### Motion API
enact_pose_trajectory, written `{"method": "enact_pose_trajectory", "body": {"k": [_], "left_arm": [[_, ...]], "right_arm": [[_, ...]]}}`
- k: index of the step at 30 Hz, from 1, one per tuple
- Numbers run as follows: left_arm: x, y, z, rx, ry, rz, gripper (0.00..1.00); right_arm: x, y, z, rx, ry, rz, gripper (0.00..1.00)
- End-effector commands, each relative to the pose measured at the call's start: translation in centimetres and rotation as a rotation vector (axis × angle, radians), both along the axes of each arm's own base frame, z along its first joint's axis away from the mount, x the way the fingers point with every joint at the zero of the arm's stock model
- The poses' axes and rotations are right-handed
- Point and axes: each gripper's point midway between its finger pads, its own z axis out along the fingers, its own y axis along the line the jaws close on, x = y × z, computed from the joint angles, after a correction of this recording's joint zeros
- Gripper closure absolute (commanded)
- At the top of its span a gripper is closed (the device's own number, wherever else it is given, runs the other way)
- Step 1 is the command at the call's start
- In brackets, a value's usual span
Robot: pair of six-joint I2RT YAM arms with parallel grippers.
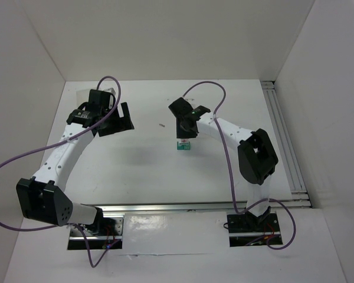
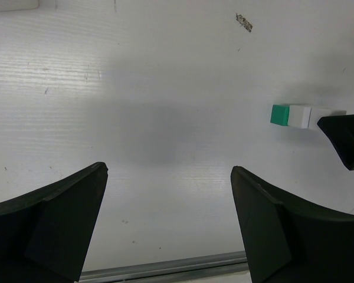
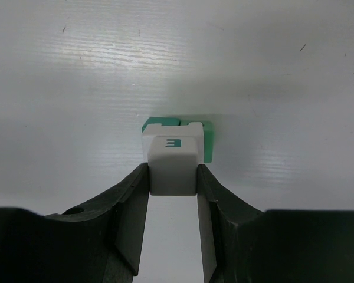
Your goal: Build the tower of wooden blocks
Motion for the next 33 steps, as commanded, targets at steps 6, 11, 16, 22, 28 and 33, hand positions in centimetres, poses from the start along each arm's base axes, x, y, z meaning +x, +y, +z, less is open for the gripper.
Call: {"method": "enact_pose_trajectory", "body": {"k": [6,11,16,22,28,33], "left_arm": [[0.2,-0.1,0.9,-0.004,-0.041,-0.001,0.01],[0.2,-0.1,0.9,-0.004,-0.041,-0.001,0.01],[0.2,-0.1,0.9,-0.004,-0.041,-0.001,0.01],[0.1,-0.1,0.5,-0.002,-0.032,-0.001,0.01],[0.1,-0.1,0.5,-0.002,-0.032,-0.001,0.01],[0.1,-0.1,0.5,-0.002,-0.032,-0.001,0.01]], "right_arm": [[0.1,0.9,0.8,-0.009,-0.015,0.001,0.64],[0.2,0.7,0.5,-0.021,-0.013,-0.003,0.54],[0.2,0.8,0.8,-0.02,-0.014,-0.003,0.4],[0.4,0.8,1.1,-0.025,-0.022,0.014,0.11],[0.2,0.6,-0.4,-0.057,0.01,0.022,0.11],[0.3,0.7,-1.7,-0.071,0.026,0.023,0.16]]}}
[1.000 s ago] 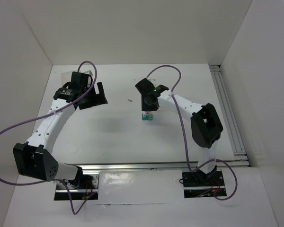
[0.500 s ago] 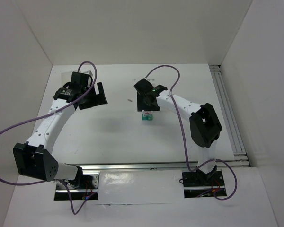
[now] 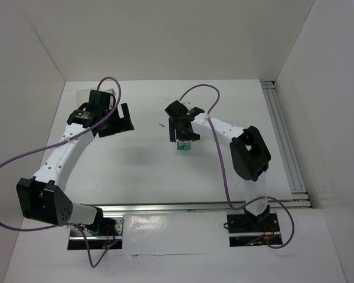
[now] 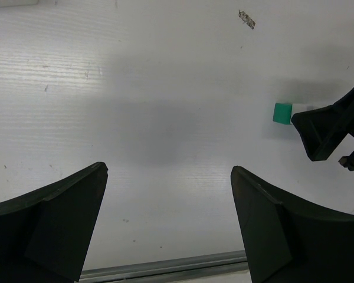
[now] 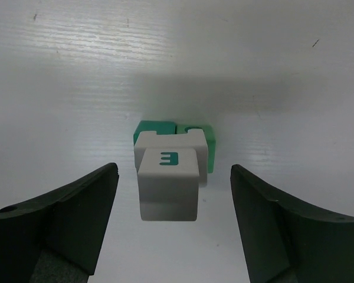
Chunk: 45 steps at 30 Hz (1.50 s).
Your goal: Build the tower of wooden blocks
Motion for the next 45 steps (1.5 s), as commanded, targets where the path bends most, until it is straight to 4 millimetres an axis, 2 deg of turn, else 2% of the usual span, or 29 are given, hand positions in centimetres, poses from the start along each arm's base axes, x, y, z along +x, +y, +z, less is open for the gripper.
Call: {"method": "enact_pose_trajectory", "body": {"k": [1,10,23,34,45], "left_arm": [[0.39,-0.14,1.19,-0.005,-0.05,-0.001,0.01],[0.38,-0.11,1.18,0.001,-0.051,-0.008,0.01],[0.38,-0.11,1.18,0.001,-0.051,-0.008,0.01],[0.47,-0.12,0.88,0.002,-0.042,-0.008,0.01],[0.32,-0.09,0.52,0.004,-0.033,-0.008,0.01]], "right_arm": [[0.35,0.44,0.53,-0.014,-0.014,0.009,0.17],[0.49,0.6,0.19,-0.009,-0.013,0.002,0.28],[0.41,0.36,0.32,-0.011,-0.018,-0.01,0.38],[0.0,0.59,0.42,-0.006,-0.018,-0.009,0.44],[-0.28,0.22,0.43,-0.011,-0.015,-0.029,0.44]]}}
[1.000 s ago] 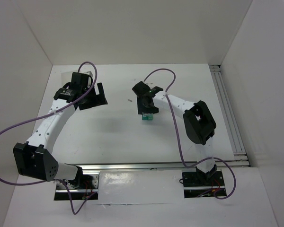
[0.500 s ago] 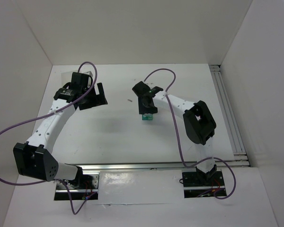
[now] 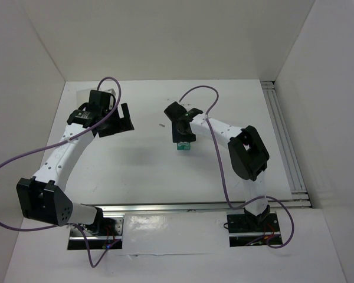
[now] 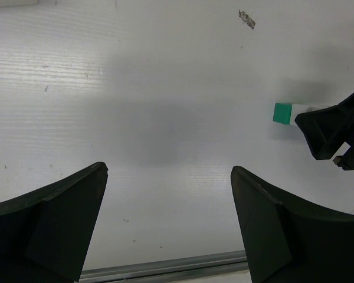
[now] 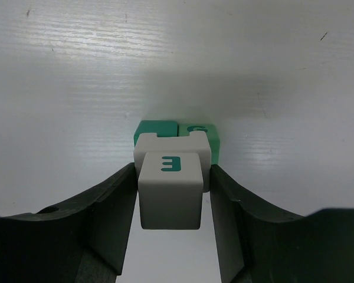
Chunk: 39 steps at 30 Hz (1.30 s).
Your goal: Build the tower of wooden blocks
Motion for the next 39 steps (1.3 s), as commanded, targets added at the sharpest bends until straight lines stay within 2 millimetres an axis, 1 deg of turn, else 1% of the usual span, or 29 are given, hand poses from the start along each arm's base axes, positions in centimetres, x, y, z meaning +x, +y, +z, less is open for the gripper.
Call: {"method": "enact_pose_trajectory", "body": {"k": [1,9,10,12,15,17,18,20,22,24,25,26,27,28,30,31,32,33,34,35,36,37,38,39], "left_arm": [[0.3,-0.1,0.5,0.003,-0.033,-0.008,0.01],[0.3,-0.1,0.5,0.003,-0.033,-0.008,0.01],[0.3,-0.1,0.5,0.003,-0.033,-0.008,0.01],[0.3,-0.1,0.5,0.003,-0.033,-0.008,0.01],[0.3,-0.1,0.5,0.003,-0.033,-0.008,0.01],[0.5,-0.1,0.6,0.002,-0.042,-0.008,0.01],[0.5,-0.1,0.6,0.002,-0.042,-0.008,0.01],[0.5,-0.1,0.6,0.002,-0.042,-0.008,0.01],[0.5,-0.1,0.6,0.002,-0.042,-0.008,0.01],[0.5,-0.1,0.6,0.002,-0.042,-0.008,0.01],[0.5,-0.1,0.6,0.002,-0.042,-0.008,0.01],[0.5,-0.1,0.6,0.002,-0.042,-0.008,0.01],[0.5,-0.3,0.7,-0.005,-0.041,-0.013,0.01],[0.5,-0.3,0.7,-0.005,-0.041,-0.014,0.01],[0.5,-0.3,0.7,-0.005,-0.041,-0.014,0.01],[0.5,-0.3,0.7,-0.005,-0.041,-0.014,0.01],[0.5,-0.3,0.7,-0.005,-0.041,-0.014,0.01],[0.5,-0.3,0.7,-0.005,-0.041,-0.014,0.01],[0.5,-0.3,0.7,-0.005,-0.041,-0.014,0.01],[0.5,-0.3,0.7,-0.005,-0.041,-0.014,0.01],[0.5,-0.3,0.7,-0.005,-0.041,-0.014,0.01],[0.5,-0.3,0.7,-0.005,-0.041,-0.014,0.01],[0.3,-0.1,0.5,0.009,-0.034,-0.015,0.01],[0.3,-0.1,0.5,0.009,-0.034,-0.015,0.01]], "right_arm": [[0.0,0.0,1.4,-0.002,-0.032,-0.017,0.44],[-0.2,-0.4,1.4,-0.018,-0.03,-0.039,0.44],[-0.2,-0.4,1.4,-0.018,-0.03,-0.04,0.42],[-0.2,-0.4,1.4,-0.018,-0.03,-0.04,0.37],[-0.2,-0.4,1.4,-0.018,-0.03,-0.04,0.33],[-0.2,-0.4,1.4,-0.018,-0.03,-0.04,0.27],[-0.2,-0.5,1.4,-0.023,-0.03,-0.032,0.27],[-0.1,-0.2,1.3,-0.015,-0.025,-0.028,0.24],[-0.1,-0.2,1.5,-0.021,-0.024,-0.02,0.19],[0.4,0.2,2.3,-0.009,-0.043,-0.012,0.15],[0.7,0.4,3.0,-0.009,-0.053,0.002,0.12],[0.9,0.4,3.5,-0.01,-0.059,0.012,0.02],[1.8,0.9,4.5,-0.004,-0.092,0.018,0.0],[2.1,1.0,5.3,-0.008,-0.102,0.038,0.0],[2.8,0.6,6.1,-0.053,-0.119,0.037,0.0],[3.7,1.2,7.4,-0.041,-0.148,0.031,0.0],[4.1,1.2,7.9,-0.056,-0.16,0.046,0.0],[4.5,1.1,8.8,-0.058,-0.182,0.037,0.0],[5.4,0.4,8.9,-0.073,-0.194,0.022,0.0],[6.5,0.2,10.0,-0.062,-0.235,0.007,0.0],[7.3,-0.9,10.5,-0.081,-0.258,-0.027,0.0],[8.2,-1.8,10.2,-0.094,-0.264,-0.054,0.0],[9.5,-4.2,9.9,-0.096,-0.261,-0.118,0.0],[10.8,-5.5,9.9,-0.079,-0.289,-0.156,0.0]]}}
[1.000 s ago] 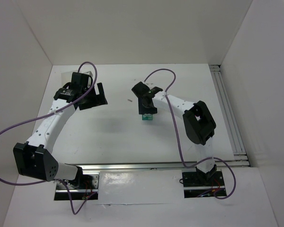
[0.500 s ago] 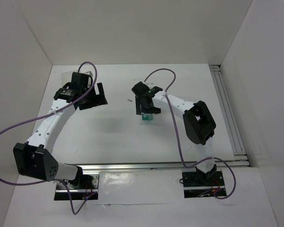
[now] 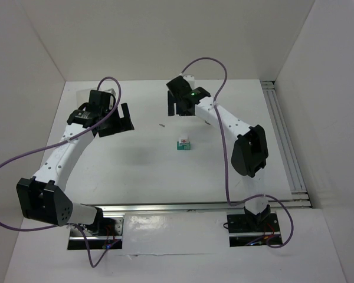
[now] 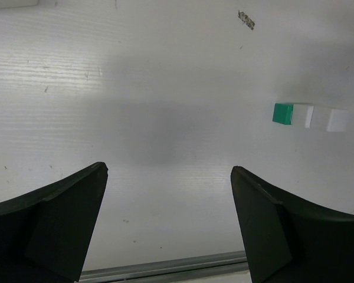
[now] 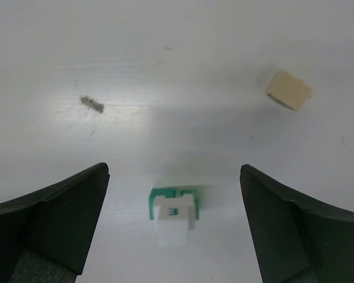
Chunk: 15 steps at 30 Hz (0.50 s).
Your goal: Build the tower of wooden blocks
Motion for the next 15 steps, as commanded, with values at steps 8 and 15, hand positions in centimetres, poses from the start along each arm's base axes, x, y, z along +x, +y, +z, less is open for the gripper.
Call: {"method": "enact_pose_trajectory", "body": {"k": [8,15], "left_arm": [[0.6,0.1,0.3,0.024,-0.02,-0.015,0.01],[0.7,-0.2,0.6,0.013,-0.027,-0.023,0.02]], "right_arm": [[6.9,-12.3,-5.4,0.3,0.065,-0.245,0.18],[7.5,-14.4,-9.2,0.421,0.106,-0.289,0.29]]}}
